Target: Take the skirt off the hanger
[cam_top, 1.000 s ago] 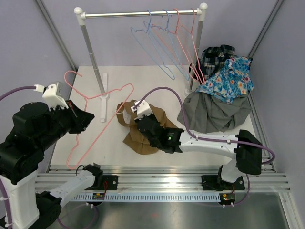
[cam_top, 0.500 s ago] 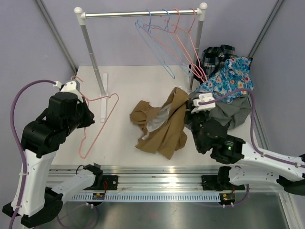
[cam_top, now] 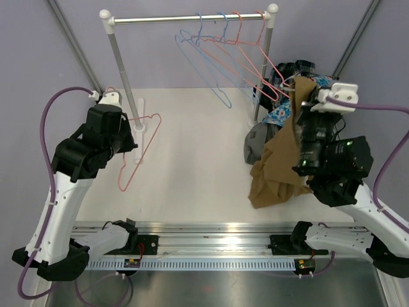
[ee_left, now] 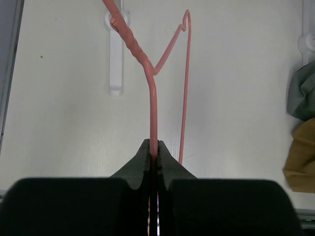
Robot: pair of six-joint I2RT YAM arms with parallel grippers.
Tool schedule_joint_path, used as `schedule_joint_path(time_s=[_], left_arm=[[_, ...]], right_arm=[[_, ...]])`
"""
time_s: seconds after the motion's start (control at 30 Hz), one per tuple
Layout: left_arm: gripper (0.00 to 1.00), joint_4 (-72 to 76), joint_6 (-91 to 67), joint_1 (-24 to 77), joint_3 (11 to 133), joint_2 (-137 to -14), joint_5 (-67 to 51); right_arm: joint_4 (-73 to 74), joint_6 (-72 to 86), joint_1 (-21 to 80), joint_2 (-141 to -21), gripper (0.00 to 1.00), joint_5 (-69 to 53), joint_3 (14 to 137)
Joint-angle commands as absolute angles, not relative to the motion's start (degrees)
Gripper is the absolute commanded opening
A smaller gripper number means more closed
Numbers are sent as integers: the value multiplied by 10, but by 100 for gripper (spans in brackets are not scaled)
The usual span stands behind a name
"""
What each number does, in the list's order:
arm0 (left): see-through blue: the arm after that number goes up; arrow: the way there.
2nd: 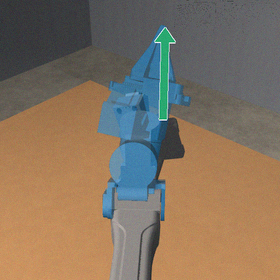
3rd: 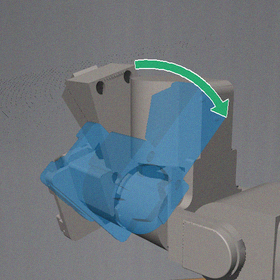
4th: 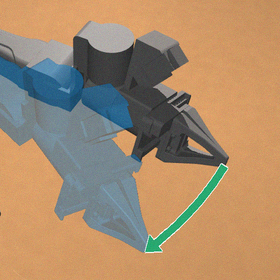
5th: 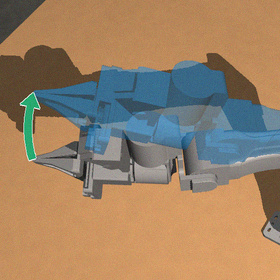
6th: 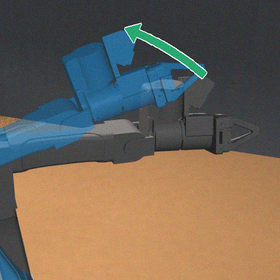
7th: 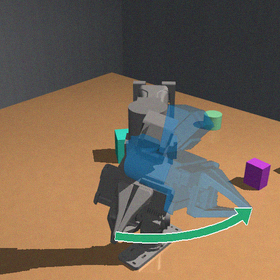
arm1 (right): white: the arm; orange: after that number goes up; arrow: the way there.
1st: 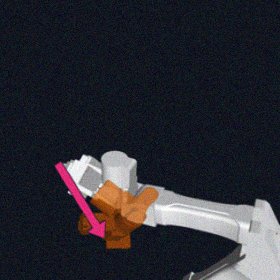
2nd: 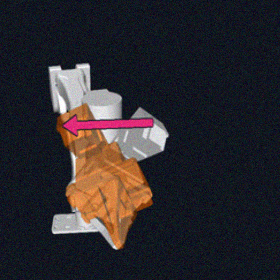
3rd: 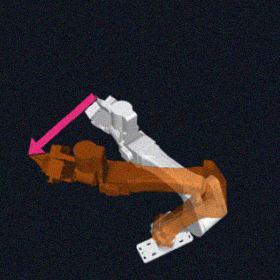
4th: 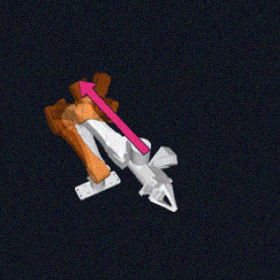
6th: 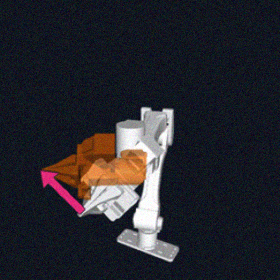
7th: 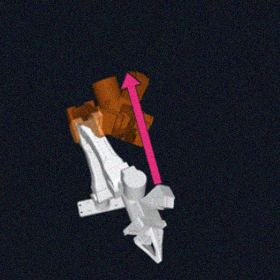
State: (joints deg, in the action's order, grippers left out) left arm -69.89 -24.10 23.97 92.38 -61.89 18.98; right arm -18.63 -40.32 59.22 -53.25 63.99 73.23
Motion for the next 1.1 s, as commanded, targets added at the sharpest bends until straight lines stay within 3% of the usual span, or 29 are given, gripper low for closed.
schedule_joint_path(time_s=[0.0, 0.3, 0.57, 0.8, 0.97, 1.0, 1.07], left_arm=[[0, -642, -226, 242, 938, -624, 207], [0, -621, -205, 241, 915, -626, 222], [0, -598, -205, 241, 903, -635, 212], [0, -581, -203, 241, 887, -638, 224], [0, -563, -209, 241, 882, -644, 225], [0, -562, -211, 241, 882, -647, 224], [0, -557, -213, 241, 882, -650, 222]], right_arm=[[-187, -436, 498, -587, 0, 541, 842], [26, -223, 173, -756, 0, 348, 1081], [107, -123, 63, -1056, 0, 245, 1486], [61, -27, 4, -1157, 0, 209, 1449], [49, 46, -37, -1170, 1, 213, 1291], [26, 47, -38, -1164, 22, 210, 1257], [5, 54, -38, -1138, 78, 195, 1161]])
